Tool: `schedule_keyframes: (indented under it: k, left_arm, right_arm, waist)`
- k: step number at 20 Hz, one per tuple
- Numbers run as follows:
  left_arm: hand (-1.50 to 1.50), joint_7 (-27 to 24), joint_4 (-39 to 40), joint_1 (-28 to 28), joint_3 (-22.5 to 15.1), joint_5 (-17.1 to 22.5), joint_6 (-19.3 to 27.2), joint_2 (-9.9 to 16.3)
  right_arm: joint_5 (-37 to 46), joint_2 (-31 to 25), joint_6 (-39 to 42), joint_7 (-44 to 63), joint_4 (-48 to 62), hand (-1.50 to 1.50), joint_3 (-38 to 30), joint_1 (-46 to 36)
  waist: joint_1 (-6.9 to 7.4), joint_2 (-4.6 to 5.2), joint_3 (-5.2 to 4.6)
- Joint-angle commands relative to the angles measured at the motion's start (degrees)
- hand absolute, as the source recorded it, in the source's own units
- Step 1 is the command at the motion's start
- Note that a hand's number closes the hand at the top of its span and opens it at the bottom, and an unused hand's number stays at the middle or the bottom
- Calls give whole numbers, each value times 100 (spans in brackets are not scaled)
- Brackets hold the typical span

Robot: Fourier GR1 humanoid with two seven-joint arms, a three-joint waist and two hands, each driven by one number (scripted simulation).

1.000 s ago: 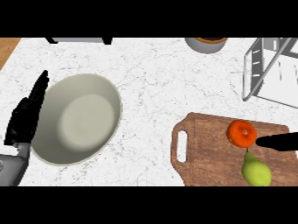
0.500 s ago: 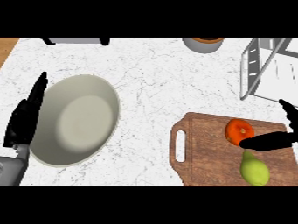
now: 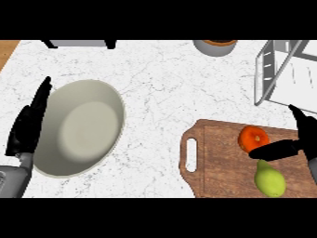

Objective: Pick the squash from the cutting board and place it in the tiered basket

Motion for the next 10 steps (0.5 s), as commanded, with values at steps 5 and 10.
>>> schedule_keyframes:
  k: [5, 10]
  left_arm:
    - [0, 111, -147, 129, -4, -4, -70, -115]
    - [0, 64, -110, 36, 146, -35, -129, -15]
  right_arm:
    - [-100, 225, 238, 1169, 389, -150, -197, -184]
    - [190, 697, 70, 1157, 823, -150, -64, -308]
  waist:
    - [-15, 2, -2]
    - [22, 17, -2]
